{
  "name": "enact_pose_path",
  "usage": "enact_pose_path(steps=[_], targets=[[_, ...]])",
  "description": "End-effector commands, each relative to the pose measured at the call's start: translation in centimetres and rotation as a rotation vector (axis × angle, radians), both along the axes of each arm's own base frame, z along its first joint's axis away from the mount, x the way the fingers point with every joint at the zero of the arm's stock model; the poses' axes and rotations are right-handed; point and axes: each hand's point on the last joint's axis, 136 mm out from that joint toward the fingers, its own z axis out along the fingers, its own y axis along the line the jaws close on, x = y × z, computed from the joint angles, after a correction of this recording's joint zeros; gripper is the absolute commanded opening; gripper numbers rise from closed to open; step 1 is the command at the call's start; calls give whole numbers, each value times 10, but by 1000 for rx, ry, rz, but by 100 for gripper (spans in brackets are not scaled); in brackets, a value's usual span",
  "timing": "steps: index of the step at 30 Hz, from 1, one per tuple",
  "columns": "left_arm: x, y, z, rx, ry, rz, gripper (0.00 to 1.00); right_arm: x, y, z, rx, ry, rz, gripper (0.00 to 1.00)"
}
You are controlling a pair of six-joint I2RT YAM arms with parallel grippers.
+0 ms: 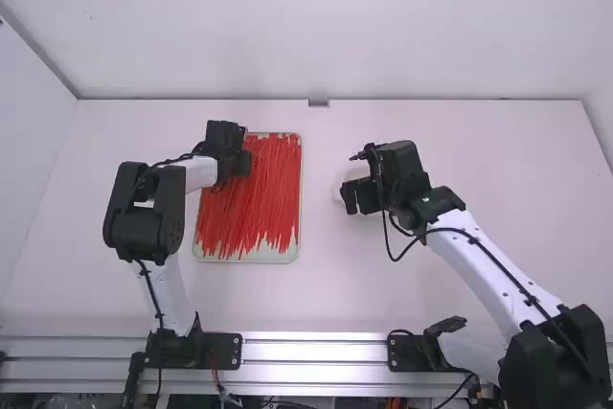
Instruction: Fasten the cable tie
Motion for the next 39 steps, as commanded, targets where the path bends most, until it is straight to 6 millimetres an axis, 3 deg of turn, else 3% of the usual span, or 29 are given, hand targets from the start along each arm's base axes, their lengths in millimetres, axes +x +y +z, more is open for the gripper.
enact_pose_path(steps=[1, 15, 39], targets=[[-1, -1, 8, 0, -13, -16, 11, -1, 1, -2, -1, 7, 1, 98], [0, -3, 8, -9, -15, -24, 17, -1, 1, -2, -3, 11, 1, 98], [-4, -3, 5, 7, 3, -36, 2, -2, 2, -3, -1, 15, 4, 98]])
